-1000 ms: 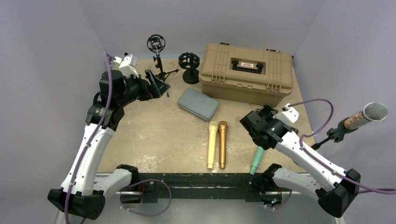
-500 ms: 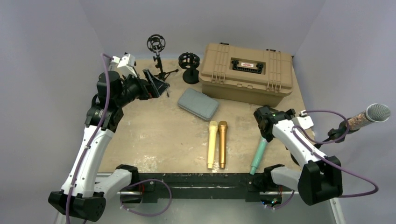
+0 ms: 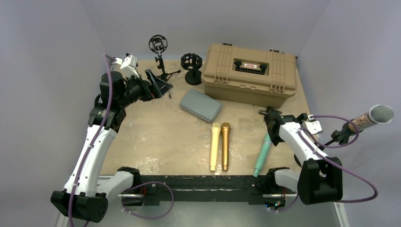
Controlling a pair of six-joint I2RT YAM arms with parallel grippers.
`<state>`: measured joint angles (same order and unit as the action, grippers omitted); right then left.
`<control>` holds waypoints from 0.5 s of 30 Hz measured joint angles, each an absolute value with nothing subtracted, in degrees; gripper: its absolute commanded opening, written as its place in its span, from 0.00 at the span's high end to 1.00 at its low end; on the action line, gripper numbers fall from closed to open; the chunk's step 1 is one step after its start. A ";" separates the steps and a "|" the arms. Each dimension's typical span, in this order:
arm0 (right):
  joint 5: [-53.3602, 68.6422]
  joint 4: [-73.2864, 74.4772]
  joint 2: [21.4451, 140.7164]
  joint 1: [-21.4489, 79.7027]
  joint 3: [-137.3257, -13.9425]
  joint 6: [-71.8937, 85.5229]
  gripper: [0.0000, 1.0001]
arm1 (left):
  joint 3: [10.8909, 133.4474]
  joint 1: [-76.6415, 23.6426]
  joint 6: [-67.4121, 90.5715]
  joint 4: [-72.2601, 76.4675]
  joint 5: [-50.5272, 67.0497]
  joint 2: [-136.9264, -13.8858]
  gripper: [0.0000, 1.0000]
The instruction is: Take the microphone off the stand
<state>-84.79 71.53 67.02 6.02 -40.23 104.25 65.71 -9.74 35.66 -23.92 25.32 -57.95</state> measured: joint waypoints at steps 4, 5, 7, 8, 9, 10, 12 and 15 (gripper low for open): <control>-85.78 71.57 68.69 6.02 -40.23 105.25 0.01 | 65.69 -9.72 36.03 -23.44 25.41 -57.95 0.05; -86.04 71.57 68.93 5.96 -40.14 105.38 0.01 | 65.65 -9.69 36.07 -23.35 25.41 -57.95 0.05; -86.21 71.57 69.08 5.56 -39.77 105.41 0.01 | 65.43 -9.69 36.36 -23.18 25.41 -57.95 0.05; -86.24 71.59 69.01 5.32 -39.51 105.41 0.01 | 65.23 -9.69 36.40 -23.18 25.41 -57.95 0.05; -86.28 71.59 68.90 4.49 -39.35 105.38 0.01 | 65.06 -9.69 36.40 -23.14 25.41 -57.98 0.05; -86.28 71.57 68.82 4.05 -39.22 105.36 0.01 | 64.84 -9.69 36.40 -23.16 25.41 -58.00 0.05; -86.28 71.59 68.64 3.53 -39.11 105.03 0.01 | 64.62 -9.65 36.47 -23.11 25.54 -58.24 0.05; -86.30 71.53 68.36 3.11 -39.31 102.85 0.01 | 64.25 -9.61 36.88 -22.74 25.89 -58.48 0.05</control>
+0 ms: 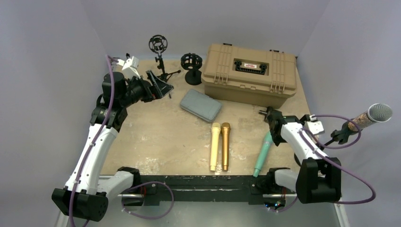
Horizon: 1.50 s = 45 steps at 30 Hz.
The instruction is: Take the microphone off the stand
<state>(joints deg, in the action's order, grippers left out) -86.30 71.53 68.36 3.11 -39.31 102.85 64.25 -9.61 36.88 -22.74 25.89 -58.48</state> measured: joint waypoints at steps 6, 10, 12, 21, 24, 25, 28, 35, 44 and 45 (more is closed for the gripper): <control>-86.52 71.13 69.76 -2.13 -40.64 100.97 0.01 | 63.86 -9.50 37.50 -21.98 26.87 -58.76 0.05; -86.52 70.76 73.56 -3.95 -41.43 99.83 0.01 | 63.83 -9.50 38.13 -21.45 27.40 -58.94 0.05; -86.52 70.63 73.17 -4.73 -41.56 99.29 0.01 | 63.83 -9.50 38.48 -20.99 27.88 -59.07 0.05; -86.67 70.19 75.09 -9.56 -47.72 97.58 0.02 | 62.87 -9.52 39.42 -19.84 28.80 -59.37 0.06; -86.70 70.15 76.09 -9.85 -48.34 97.69 0.15 | 62.87 -9.56 39.44 -19.75 28.82 -59.57 0.06; -86.70 70.13 76.36 -9.93 -48.64 97.84 0.19 | 62.87 -9.56 39.44 -19.75 28.84 -59.61 0.06; -86.72 70.06 76.55 -9.98 -48.93 97.89 0.28 | 62.87 -9.56 39.46 -19.75 28.91 -59.75 0.06; -87.24 70.32 79.11 -10.13 -49.91 98.59 0.50 | 62.87 -9.56 39.64 -19.31 29.45 -60.53 0.05; -86.17 71.24 78.02 -10.15 -49.80 99.04 1.00 | 62.39 -9.56 39.90 -18.46 29.91 -61.25 0.06; -85.80 70.32 77.84 -10.20 -49.80 99.79 1.00 | 62.28 -9.56 39.90 -18.39 29.95 -61.30 0.06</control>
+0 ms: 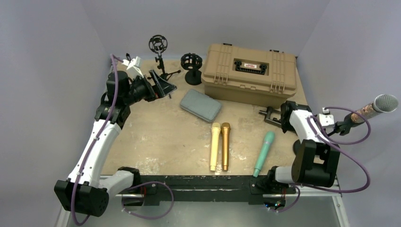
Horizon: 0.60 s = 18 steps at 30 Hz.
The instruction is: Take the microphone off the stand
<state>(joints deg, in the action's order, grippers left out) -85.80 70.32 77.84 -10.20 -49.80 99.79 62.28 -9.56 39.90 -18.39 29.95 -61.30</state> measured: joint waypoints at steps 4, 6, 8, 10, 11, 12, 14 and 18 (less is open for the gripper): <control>-85.52 70.37 77.56 -9.52 -49.78 99.98 1.00 | 62.06 -9.56 39.90 -18.22 30.04 -61.43 0.05; -85.23 70.43 77.12 -8.82 -49.78 99.29 1.00 | 62.00 -9.56 39.90 -18.02 30.04 -61.43 0.06; -84.88 70.32 76.29 -8.19 -49.80 97.95 1.00 | 62.00 -9.56 39.90 -18.04 30.04 -61.45 0.06; -84.44 70.32 75.16 -7.40 -49.93 96.23 1.00 | 62.00 -9.56 39.90 -18.02 30.04 -61.45 0.06; -84.36 70.37 74.61 -7.05 -50.06 95.53 1.00 | 62.00 -9.56 39.88 -18.02 30.04 -61.45 0.05; -84.23 70.54 73.67 -6.22 -50.52 94.13 1.00 | 62.00 -9.56 39.90 -18.02 30.04 -61.45 0.06; -84.05 70.98 72.31 -4.21 -51.83 92.05 1.00 | 62.00 -9.56 39.90 -18.02 30.04 -61.45 0.06; -84.05 71.11 71.48 3.09 -56.45 87.39 1.00 | 62.00 -9.56 39.88 -18.02 30.04 -61.47 0.06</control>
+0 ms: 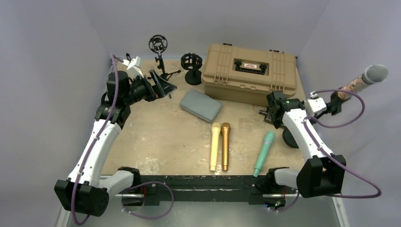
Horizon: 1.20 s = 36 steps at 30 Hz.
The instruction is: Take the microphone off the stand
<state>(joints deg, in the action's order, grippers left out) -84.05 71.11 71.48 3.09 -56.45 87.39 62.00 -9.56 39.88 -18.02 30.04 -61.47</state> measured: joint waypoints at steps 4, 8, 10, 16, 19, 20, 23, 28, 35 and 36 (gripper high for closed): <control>-84.05 70.91 71.48 12.58 -60.38 82.85 1.00 | 62.00 -9.56 39.88 -18.04 30.00 -61.54 0.06; -84.03 70.94 70.83 24.58 -62.13 79.57 1.00 | 62.00 -9.45 39.88 -18.02 30.02 -61.76 0.05; -84.01 71.20 70.30 30.61 -62.65 78.91 1.00 | 62.00 -9.32 39.90 -18.02 30.04 -62.06 0.06; -84.05 72.69 71.96 48.73 -69.19 79.68 1.00 | 61.93 -7.73 39.92 -17.67 30.26 -63.02 0.05; -84.44 72.23 76.42 58.13 -74.87 81.47 1.00 | 61.91 -6.52 39.92 -17.63 30.24 -63.37 0.06; -84.47 72.01 78.30 60.80 -76.42 82.35 1.00 | 61.91 -5.98 39.90 -17.61 30.24 -63.55 0.05; -84.44 71.83 84.64 67.02 -80.25 84.90 1.00 | 61.91 -4.91 39.90 -17.65 30.13 -63.92 0.05; -84.47 71.99 99.57 73.52 -89.78 87.35 1.00 | 61.91 -4.62 39.07 -17.67 30.55 -63.94 0.05; -84.64 70.85 114.91 77.52 -93.78 94.50 1.00 | 61.87 -4.62 36.29 -20.64 29.17 -58.30 0.05; -86.17 70.98 116.07 77.89 -93.78 95.15 1.00 | 61.87 -4.62 36.01 -20.97 28.75 -56.95 0.05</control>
